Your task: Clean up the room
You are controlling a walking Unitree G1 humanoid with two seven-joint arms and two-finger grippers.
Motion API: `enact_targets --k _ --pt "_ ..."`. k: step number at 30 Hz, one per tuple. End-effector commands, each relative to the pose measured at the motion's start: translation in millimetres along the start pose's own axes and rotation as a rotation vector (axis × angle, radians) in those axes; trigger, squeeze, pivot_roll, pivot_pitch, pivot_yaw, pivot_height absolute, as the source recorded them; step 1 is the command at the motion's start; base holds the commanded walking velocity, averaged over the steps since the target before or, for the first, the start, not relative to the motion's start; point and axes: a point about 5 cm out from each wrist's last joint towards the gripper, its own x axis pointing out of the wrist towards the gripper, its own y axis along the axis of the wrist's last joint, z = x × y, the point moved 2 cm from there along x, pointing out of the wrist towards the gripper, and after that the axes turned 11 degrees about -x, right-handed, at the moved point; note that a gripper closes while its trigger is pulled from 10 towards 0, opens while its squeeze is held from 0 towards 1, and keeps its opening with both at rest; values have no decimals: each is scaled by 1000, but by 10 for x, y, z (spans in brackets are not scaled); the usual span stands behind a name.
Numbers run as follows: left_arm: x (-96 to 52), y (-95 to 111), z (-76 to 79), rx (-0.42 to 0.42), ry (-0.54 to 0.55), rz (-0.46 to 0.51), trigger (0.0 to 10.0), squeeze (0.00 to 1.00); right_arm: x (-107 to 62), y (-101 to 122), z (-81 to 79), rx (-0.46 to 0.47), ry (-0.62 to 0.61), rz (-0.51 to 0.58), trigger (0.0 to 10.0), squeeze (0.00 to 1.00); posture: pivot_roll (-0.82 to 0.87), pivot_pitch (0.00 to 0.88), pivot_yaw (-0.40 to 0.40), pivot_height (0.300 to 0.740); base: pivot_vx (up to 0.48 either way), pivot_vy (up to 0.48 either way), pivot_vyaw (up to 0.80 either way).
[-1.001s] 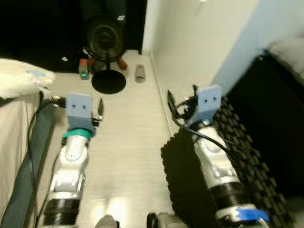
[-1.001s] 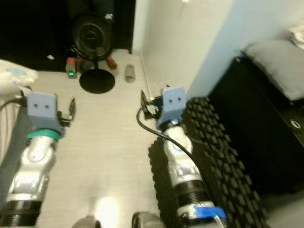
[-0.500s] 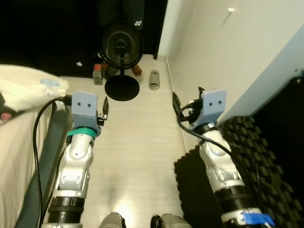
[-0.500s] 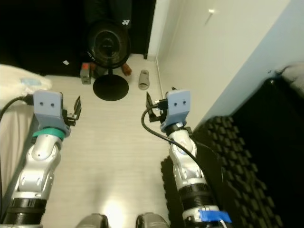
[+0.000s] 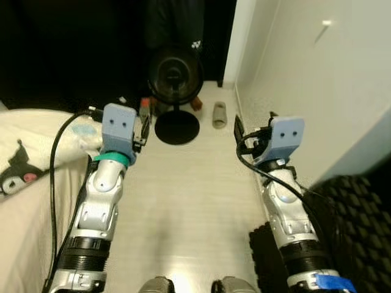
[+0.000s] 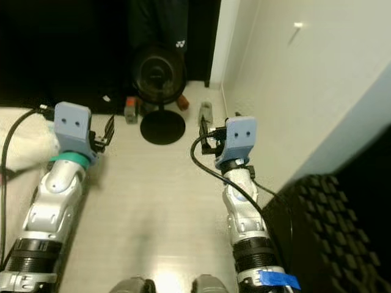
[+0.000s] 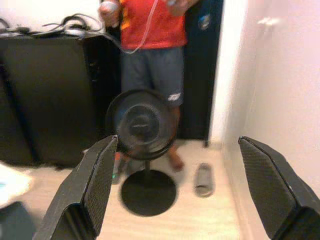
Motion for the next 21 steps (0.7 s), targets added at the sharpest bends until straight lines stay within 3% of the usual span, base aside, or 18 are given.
enact_targets --k 1,21 --pt "10 -26 30 -13 -13 -14 10000 0 -36 -55 30 -7 -10 -17 10000 0 -36 39 90 740 368 0 0" --pt "0 -67 113 -35 -29 -20 10000 0 -98 -86 99 -23 -25 -27 10000 0 -51 64 66 740 361 0 0"
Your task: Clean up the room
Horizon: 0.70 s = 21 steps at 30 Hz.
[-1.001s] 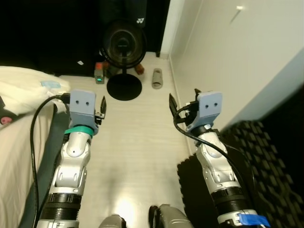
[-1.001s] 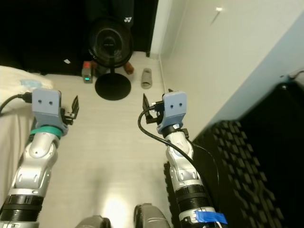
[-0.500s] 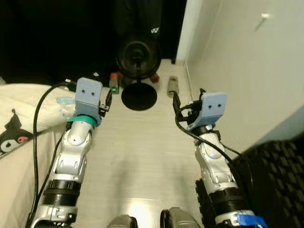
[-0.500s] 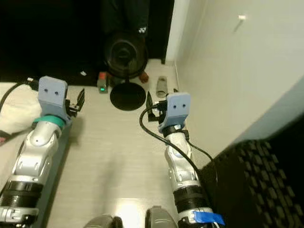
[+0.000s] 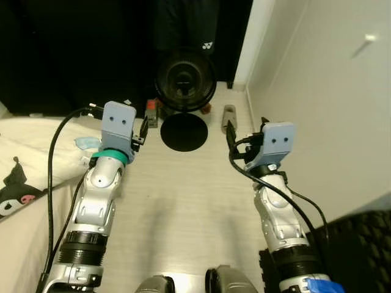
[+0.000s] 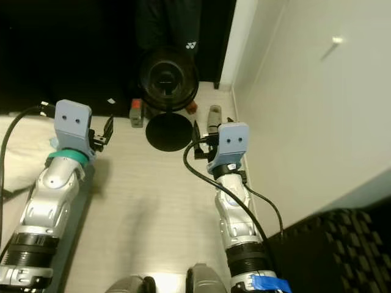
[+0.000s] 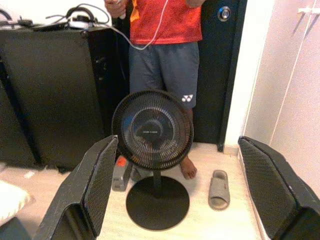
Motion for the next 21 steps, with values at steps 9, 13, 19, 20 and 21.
enact_targets --k 9,13,19,20,21 --pt "-20 -45 31 -13 -8 -13 10000 0 -43 -29 33 7 -11 -12 10000 0 -54 73 63 740 358 0 0" --pt "-21 -46 34 -14 -9 -13 10000 0 -46 -29 36 7 -13 -12 10000 0 -54 73 63 740 359 0 0" --pt "-18 -48 45 -17 -11 -14 10000 0 -47 -22 38 6 -13 -11 10000 0 -56 74 63 740 357 0 0" --pt "-15 -49 49 -17 -12 -14 10000 0 -46 -19 35 3 -12 -10 10000 0 -56 74 63 740 356 0 0" --pt "-15 -49 49 -17 -12 -14 10000 0 -46 -19 35 3 -12 -10 10000 0 -56 74 63 740 356 0 0"
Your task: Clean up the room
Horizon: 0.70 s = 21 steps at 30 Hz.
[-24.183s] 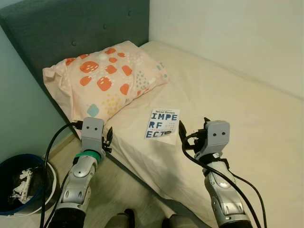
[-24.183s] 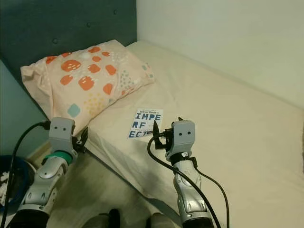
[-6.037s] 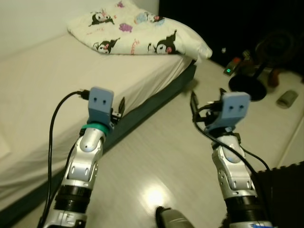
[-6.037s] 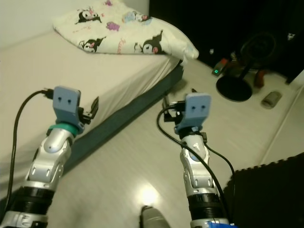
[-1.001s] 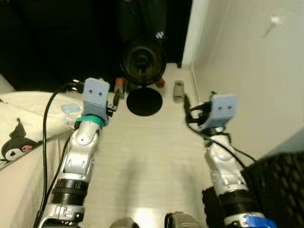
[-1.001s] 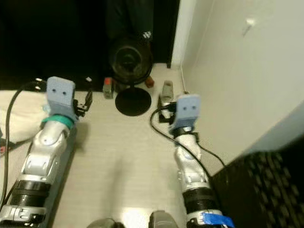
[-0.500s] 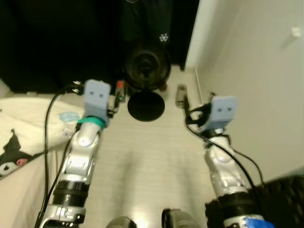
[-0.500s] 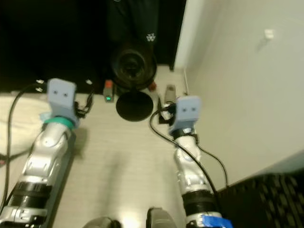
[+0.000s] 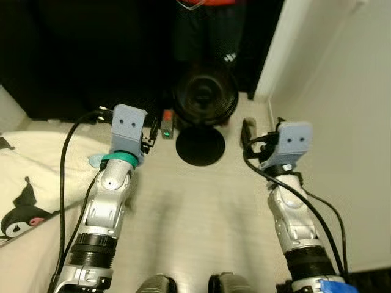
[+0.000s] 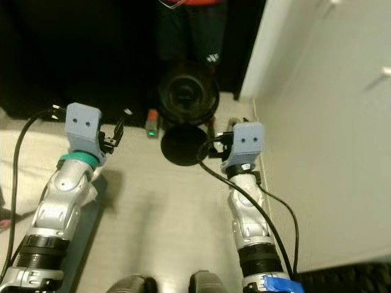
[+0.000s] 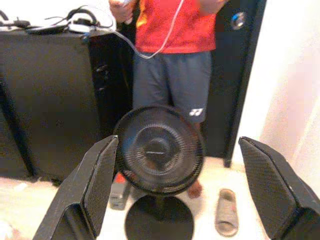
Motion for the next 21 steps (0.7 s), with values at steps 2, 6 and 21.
enact_targets --k 2,6,21 --pt "-20 -58 -4 -10 2 -21 10000 0 -27 -33 -26 0 8 -17 10000 0 -56 74 63 740 356 0 0" --pt "-22 -58 -1 -10 1 -20 10000 0 -29 -37 -27 -4 9 -19 10000 0 -55 75 63 740 355 0 0" --pt "-20 -62 2 -9 -2 -22 10000 0 -28 -43 -32 -14 16 -25 10000 0 -55 75 65 740 354 0 63"
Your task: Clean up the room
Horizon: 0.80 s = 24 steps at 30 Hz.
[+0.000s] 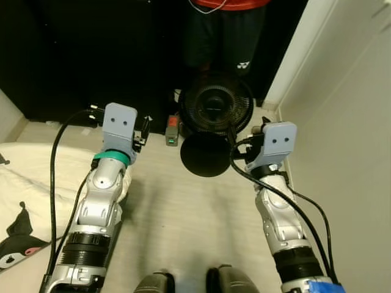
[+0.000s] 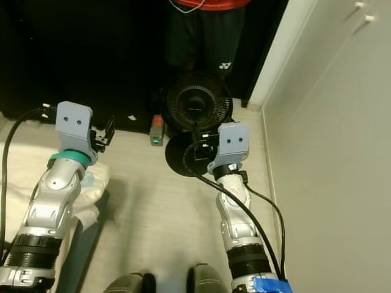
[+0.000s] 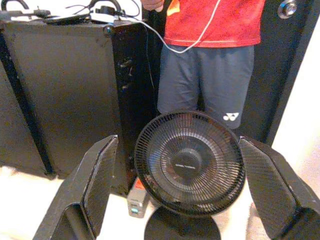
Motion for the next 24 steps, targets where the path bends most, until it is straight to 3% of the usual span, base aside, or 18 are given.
enact_targets --k 1,6,16,20,24 --pt "-11 -41 28 -11 -9 -15 10000 0 -37 -55 35 -8 -9 -25 10000 0 -55 75 65 740 356 0 0" --pt "-13 -47 29 -10 -8 -18 10000 0 -34 -57 32 -9 -4 -26 10000 0 -54 74 63 740 353 0 0" --pt "-51 -153 69 -49 -28 -78 10000 0 -39 -73 17 -22 18 -35 10000 0 -55 71 59 740 51 0 786" --pt "-170 -334 193 -119 -113 -172 10000 0 -79 -86 -26 -18 56 -36 10000 0 -58 70 61 740 0 0 788" --pt "-280 -395 183 -79 -153 -184 10000 0 -174 -123 -78 -6 86 -51 10000 0 -62 76 62 740 0 0 788"
